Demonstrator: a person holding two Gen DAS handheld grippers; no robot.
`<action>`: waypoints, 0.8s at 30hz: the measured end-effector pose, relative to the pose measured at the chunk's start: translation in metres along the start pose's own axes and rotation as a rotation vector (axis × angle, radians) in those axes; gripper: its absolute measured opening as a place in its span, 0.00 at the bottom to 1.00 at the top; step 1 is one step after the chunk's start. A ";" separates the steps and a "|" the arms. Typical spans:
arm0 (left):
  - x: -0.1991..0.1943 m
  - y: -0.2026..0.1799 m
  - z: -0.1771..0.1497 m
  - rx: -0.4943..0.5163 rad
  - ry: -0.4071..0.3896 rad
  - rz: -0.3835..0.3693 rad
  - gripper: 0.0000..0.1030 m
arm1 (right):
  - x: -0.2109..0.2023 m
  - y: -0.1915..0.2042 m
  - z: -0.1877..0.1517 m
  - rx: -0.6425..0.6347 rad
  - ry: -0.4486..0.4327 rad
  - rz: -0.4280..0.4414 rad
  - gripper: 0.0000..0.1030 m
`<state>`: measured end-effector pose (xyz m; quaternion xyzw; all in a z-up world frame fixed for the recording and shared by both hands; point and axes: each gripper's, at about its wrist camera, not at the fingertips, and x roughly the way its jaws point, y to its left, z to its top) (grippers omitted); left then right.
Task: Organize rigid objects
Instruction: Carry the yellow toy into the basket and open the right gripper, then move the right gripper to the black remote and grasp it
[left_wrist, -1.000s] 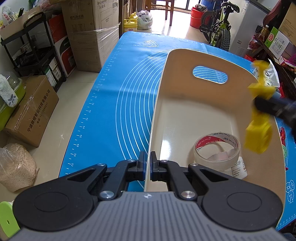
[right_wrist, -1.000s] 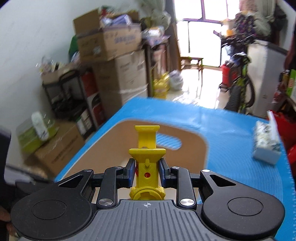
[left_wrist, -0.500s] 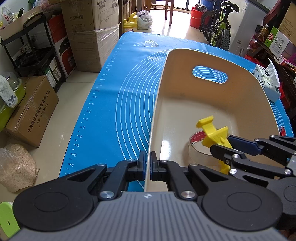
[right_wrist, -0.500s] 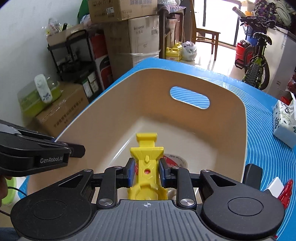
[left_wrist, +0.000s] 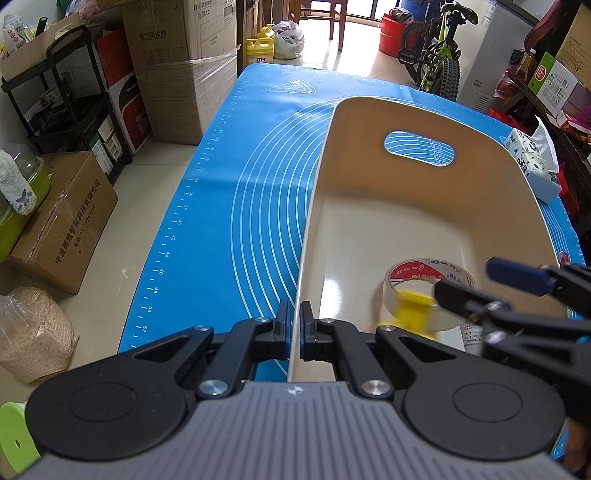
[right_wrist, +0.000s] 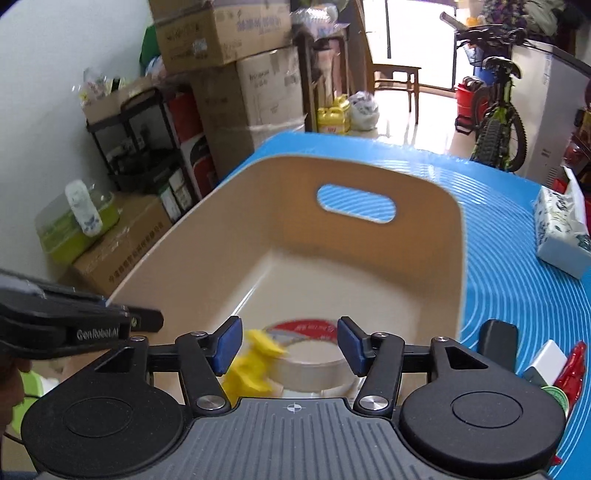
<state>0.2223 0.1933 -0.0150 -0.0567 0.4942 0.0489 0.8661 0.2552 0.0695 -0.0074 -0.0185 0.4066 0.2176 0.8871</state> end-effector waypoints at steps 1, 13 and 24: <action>0.000 0.000 0.000 0.000 0.000 0.000 0.05 | -0.004 -0.003 0.001 0.011 -0.013 0.002 0.65; 0.000 0.000 0.000 0.000 0.000 0.000 0.05 | -0.065 -0.057 0.011 0.075 -0.175 -0.118 0.74; 0.000 -0.002 0.000 -0.001 0.000 0.000 0.05 | -0.053 -0.111 -0.030 0.128 -0.183 -0.247 0.74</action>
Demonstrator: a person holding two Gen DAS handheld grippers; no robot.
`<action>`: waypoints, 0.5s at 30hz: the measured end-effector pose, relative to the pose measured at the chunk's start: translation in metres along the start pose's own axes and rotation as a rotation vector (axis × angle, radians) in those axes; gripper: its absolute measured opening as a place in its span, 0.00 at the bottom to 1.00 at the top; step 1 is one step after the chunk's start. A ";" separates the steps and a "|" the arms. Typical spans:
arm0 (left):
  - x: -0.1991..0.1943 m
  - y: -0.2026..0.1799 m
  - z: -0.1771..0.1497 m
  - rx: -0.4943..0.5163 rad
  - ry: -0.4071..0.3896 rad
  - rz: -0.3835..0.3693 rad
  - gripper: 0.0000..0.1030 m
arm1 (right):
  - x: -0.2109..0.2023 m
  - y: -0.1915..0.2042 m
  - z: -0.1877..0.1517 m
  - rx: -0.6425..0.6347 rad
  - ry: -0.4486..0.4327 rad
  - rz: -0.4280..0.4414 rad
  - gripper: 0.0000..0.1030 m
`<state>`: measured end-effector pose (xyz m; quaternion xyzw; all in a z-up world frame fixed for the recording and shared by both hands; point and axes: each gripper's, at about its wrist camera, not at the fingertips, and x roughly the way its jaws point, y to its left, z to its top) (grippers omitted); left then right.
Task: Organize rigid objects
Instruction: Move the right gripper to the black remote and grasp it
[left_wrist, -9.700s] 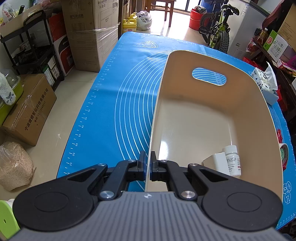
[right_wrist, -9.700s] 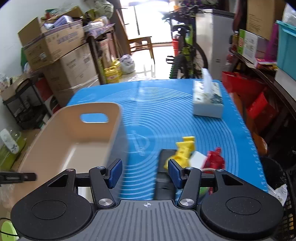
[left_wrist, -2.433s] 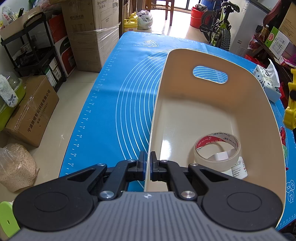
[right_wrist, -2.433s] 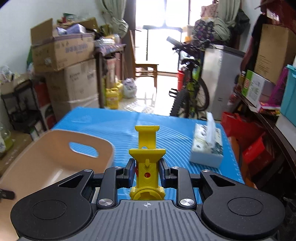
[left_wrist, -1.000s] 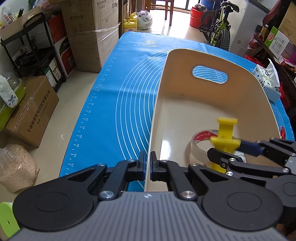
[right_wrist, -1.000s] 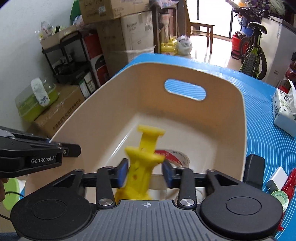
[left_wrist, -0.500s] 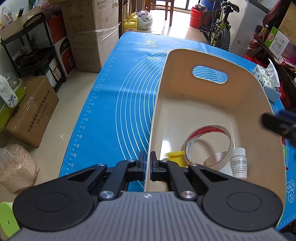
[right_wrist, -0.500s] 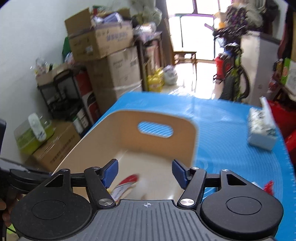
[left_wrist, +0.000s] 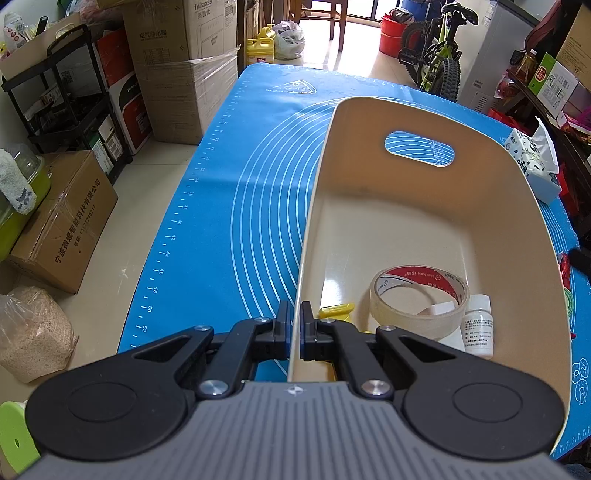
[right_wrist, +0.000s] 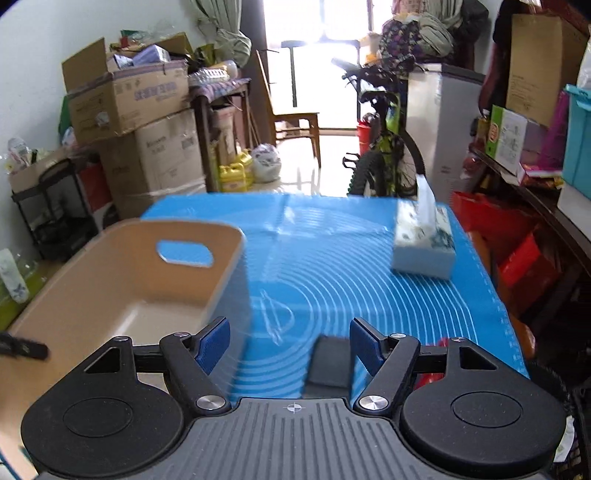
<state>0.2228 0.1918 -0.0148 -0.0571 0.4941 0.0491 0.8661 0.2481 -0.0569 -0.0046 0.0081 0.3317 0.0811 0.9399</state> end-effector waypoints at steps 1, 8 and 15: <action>0.000 -0.001 0.000 0.000 0.000 0.000 0.06 | 0.005 -0.003 -0.005 0.005 0.006 -0.006 0.74; 0.000 0.000 0.000 0.001 0.000 0.001 0.06 | 0.030 -0.021 -0.037 0.041 0.047 -0.035 0.74; 0.000 0.000 0.001 0.001 0.000 0.003 0.06 | 0.050 -0.017 -0.057 0.041 0.051 -0.059 0.74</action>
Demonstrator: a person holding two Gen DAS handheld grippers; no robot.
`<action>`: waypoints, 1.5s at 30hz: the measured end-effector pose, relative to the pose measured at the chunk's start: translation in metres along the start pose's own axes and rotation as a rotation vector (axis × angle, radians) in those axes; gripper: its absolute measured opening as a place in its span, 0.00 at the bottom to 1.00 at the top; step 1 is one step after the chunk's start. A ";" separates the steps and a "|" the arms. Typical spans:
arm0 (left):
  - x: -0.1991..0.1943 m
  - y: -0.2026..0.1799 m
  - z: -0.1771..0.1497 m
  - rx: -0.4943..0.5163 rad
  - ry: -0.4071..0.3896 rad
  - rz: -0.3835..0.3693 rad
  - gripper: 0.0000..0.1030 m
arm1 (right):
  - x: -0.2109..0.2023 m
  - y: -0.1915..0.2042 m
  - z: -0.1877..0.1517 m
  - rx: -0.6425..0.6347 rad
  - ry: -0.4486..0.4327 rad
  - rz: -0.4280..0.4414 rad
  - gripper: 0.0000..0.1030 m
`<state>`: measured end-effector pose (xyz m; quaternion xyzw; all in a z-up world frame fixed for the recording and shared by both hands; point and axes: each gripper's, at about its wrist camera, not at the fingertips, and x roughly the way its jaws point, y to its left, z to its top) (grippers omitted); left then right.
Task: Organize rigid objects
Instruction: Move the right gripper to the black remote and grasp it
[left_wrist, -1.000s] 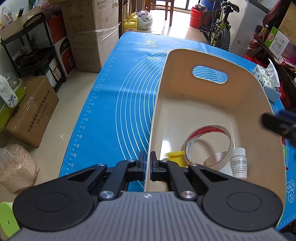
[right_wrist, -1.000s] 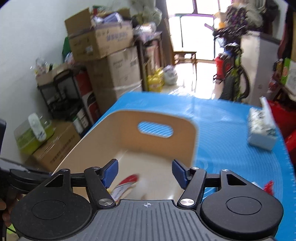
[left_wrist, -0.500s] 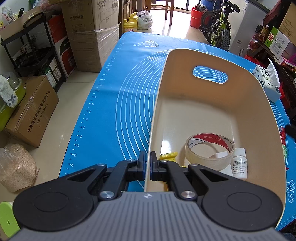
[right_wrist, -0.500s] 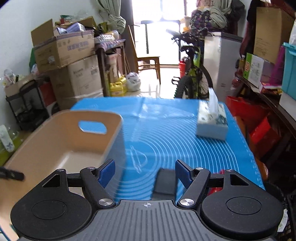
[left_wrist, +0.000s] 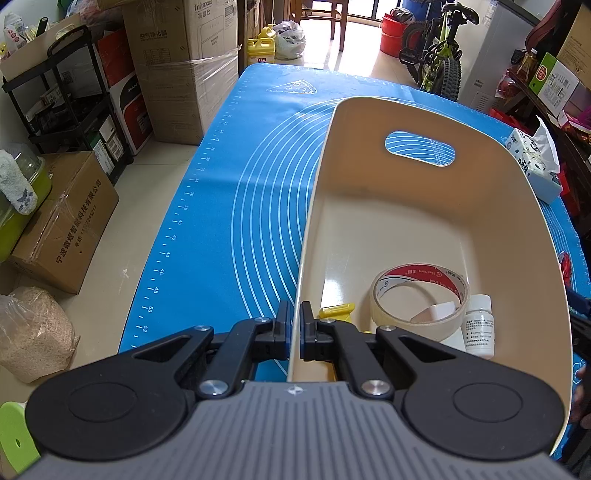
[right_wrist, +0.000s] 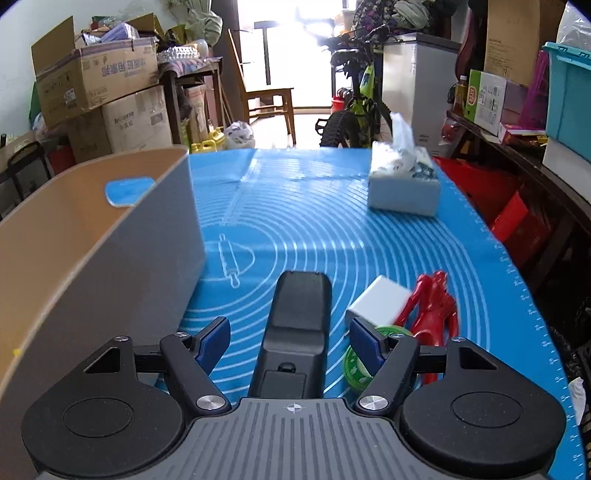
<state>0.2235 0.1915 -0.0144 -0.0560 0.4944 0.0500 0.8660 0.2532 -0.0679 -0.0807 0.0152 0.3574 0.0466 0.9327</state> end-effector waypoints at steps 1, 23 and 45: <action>0.000 0.000 0.000 0.000 0.000 0.000 0.06 | 0.002 0.002 -0.002 -0.009 0.003 0.001 0.74; 0.000 0.004 0.000 0.004 -0.001 0.002 0.06 | 0.025 0.008 -0.014 0.015 0.042 -0.057 0.59; 0.000 0.004 0.000 0.006 -0.002 0.000 0.06 | 0.020 0.008 -0.023 -0.009 -0.001 -0.077 0.52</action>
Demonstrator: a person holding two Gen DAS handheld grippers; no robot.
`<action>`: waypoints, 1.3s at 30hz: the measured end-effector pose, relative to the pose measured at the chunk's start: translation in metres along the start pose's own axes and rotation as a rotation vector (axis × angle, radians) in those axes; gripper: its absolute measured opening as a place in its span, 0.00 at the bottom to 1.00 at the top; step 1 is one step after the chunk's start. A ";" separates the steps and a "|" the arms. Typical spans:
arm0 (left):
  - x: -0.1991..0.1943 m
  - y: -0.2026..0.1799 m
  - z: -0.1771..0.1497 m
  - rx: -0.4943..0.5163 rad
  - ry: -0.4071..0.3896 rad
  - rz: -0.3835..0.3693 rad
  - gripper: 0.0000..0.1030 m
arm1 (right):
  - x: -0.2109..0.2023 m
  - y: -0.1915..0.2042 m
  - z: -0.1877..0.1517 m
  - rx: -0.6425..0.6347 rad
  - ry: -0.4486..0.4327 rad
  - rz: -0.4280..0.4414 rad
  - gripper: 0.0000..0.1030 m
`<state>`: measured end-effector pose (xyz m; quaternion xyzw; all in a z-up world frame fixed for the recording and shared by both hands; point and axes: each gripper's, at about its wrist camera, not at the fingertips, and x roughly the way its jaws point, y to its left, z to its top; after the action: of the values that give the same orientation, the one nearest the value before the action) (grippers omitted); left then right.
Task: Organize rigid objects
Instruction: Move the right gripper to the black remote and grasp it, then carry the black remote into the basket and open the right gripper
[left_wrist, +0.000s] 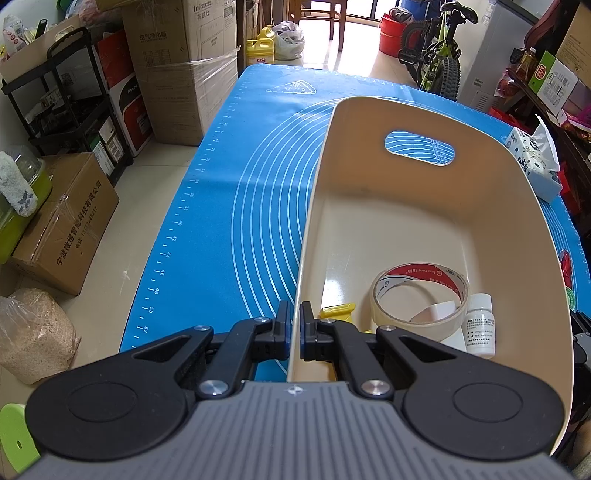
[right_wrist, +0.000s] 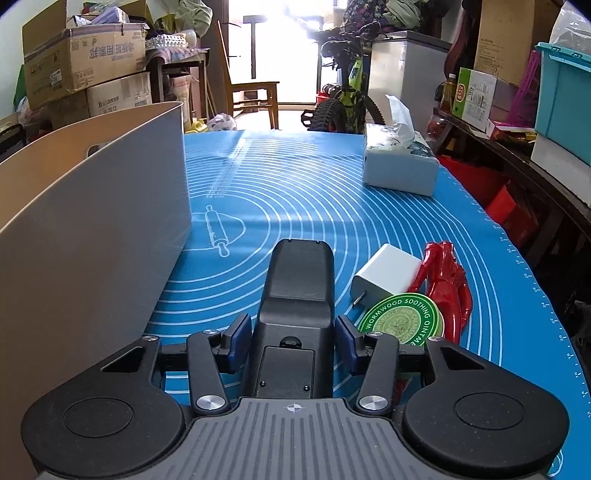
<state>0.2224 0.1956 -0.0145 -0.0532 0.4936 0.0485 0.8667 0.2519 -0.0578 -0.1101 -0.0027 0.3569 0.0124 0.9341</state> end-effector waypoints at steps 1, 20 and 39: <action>0.000 0.000 0.000 -0.001 0.000 0.000 0.06 | 0.000 -0.001 0.000 0.005 0.001 0.002 0.52; 0.001 0.000 0.000 0.000 0.000 0.001 0.06 | -0.027 -0.006 0.012 0.007 -0.122 0.044 0.52; 0.001 0.000 0.000 0.000 0.000 0.002 0.06 | -0.098 0.028 0.085 -0.040 -0.259 0.164 0.52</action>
<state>0.2226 0.1952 -0.0151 -0.0529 0.4936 0.0492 0.8667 0.2346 -0.0309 0.0191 0.0092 0.2319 0.0961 0.9679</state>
